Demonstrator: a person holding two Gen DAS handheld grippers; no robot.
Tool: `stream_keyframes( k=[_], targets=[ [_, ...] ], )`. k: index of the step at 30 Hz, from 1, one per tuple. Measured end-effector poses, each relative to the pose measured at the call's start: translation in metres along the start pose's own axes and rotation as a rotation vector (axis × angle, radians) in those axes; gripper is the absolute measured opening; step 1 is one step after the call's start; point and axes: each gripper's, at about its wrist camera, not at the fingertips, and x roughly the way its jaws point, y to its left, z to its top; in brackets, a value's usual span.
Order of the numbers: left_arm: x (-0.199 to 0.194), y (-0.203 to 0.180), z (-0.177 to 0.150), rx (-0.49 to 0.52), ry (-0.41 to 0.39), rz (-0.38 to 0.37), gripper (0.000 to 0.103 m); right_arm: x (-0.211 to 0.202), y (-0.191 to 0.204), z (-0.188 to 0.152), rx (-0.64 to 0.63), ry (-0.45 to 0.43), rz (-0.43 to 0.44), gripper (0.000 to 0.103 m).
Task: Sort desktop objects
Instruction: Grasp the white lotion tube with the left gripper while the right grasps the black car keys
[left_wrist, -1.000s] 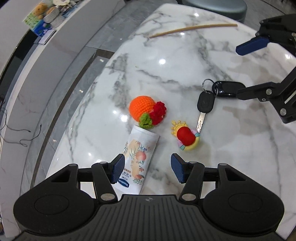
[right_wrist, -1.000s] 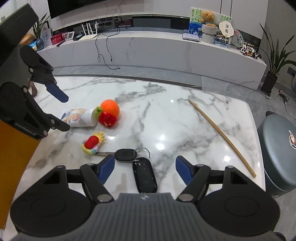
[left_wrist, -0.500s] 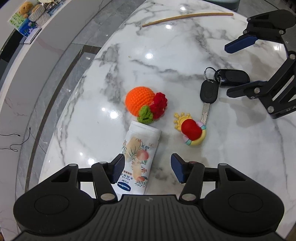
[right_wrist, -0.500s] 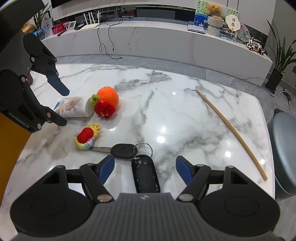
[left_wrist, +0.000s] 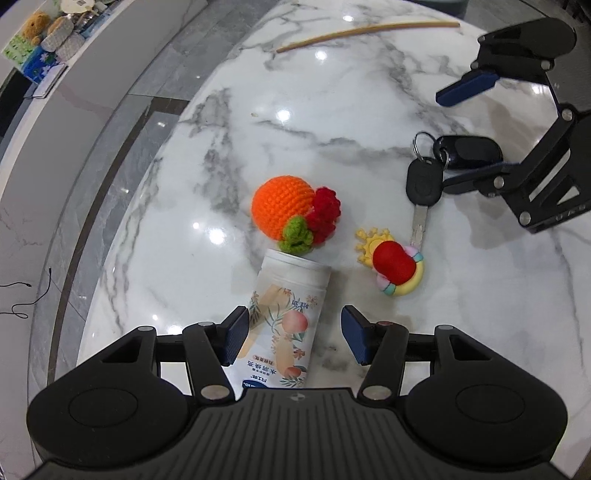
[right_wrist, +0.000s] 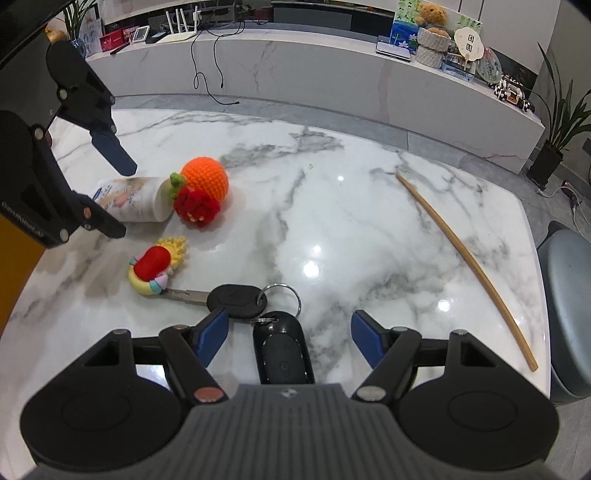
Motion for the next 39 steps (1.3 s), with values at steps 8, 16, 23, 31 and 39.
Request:
stream_keyframes(
  k=[8, 16, 23, 31, 39],
  targets=[
    [0.012, 0.009, 0.007, 0.031, 0.034, -0.02, 0.071, 0.0, -0.002, -0.001, 0.0, 0.002, 0.018, 0.075],
    [0.021, 0.013, 0.013, 0.027, 0.101, -0.081, 0.08, 0.005, 0.001, -0.001, -0.012, 0.015, 0.018, 0.074],
    [0.021, 0.003, 0.015, 0.044, 0.126, -0.099, 0.063, 0.001, 0.004, 0.001, -0.023, 0.015, 0.035, 0.047],
    [0.018, -0.011, 0.012, -0.005, 0.111, -0.06, 0.058, -0.007, 0.002, -0.002, 0.004, 0.049, 0.071, 0.032],
    [0.005, -0.015, 0.004, -0.09, 0.074, -0.054, 0.055, -0.029, -0.005, 0.002, 0.046, 0.004, 0.061, 0.032]
  ],
)
